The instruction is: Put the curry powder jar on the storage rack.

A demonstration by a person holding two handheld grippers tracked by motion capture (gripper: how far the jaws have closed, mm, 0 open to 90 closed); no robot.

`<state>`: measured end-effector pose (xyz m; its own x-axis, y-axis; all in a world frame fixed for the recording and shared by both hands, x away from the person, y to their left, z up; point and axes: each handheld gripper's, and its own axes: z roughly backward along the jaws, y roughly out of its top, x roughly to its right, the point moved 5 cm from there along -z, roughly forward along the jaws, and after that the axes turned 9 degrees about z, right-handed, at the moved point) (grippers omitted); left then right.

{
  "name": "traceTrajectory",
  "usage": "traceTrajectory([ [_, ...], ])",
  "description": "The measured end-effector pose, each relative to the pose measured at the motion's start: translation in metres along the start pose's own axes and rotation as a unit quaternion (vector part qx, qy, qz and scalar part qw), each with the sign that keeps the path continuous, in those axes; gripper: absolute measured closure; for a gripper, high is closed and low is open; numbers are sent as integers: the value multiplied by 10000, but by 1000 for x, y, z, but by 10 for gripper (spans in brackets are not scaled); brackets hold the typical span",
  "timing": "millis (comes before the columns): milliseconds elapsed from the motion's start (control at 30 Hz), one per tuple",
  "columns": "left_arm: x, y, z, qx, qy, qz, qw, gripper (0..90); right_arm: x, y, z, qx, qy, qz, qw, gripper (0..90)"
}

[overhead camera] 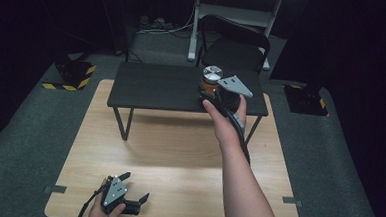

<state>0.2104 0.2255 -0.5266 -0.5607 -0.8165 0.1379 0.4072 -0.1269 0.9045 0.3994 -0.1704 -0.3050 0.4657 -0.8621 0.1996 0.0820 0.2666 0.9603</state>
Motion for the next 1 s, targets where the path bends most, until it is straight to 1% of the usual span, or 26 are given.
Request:
traceTrajectory([
  [100, 0, 0, 0, 0, -2, 4, 10000, 5, 2, -3, -6, 11, 10, -78, 10000, 309],
  [233, 0, 0, 0, 0, 0, -4, 10000, 5, 1, -7, -14, 19, 0, -87, 10000, 309],
  [467, 0, 0, 0, 4, -4, 4, 10000, 5, 0, -11, -20, -10, -7, -135, 9999, 309],
  [800, 0, 0, 0, 12, -8, 0, 10000, 5, -1, -20, -23, 176, -28, -149, 9997, 308],
  [933, 0, 0, 0, 10, -9, -3, 10000, 5, 0, -20, -23, 188, -14, -147, 9997, 306],
  [967, 0, 0, 0, 9, -10, -1, 10000, 5, 0, -21, -23, 195, -9, -184, 9996, 301],
  [1000, 0, 0, 0, 10, -11, -1, 10000, 5, 1, -21, -23, 228, 21, -216, 9995, 245],
])
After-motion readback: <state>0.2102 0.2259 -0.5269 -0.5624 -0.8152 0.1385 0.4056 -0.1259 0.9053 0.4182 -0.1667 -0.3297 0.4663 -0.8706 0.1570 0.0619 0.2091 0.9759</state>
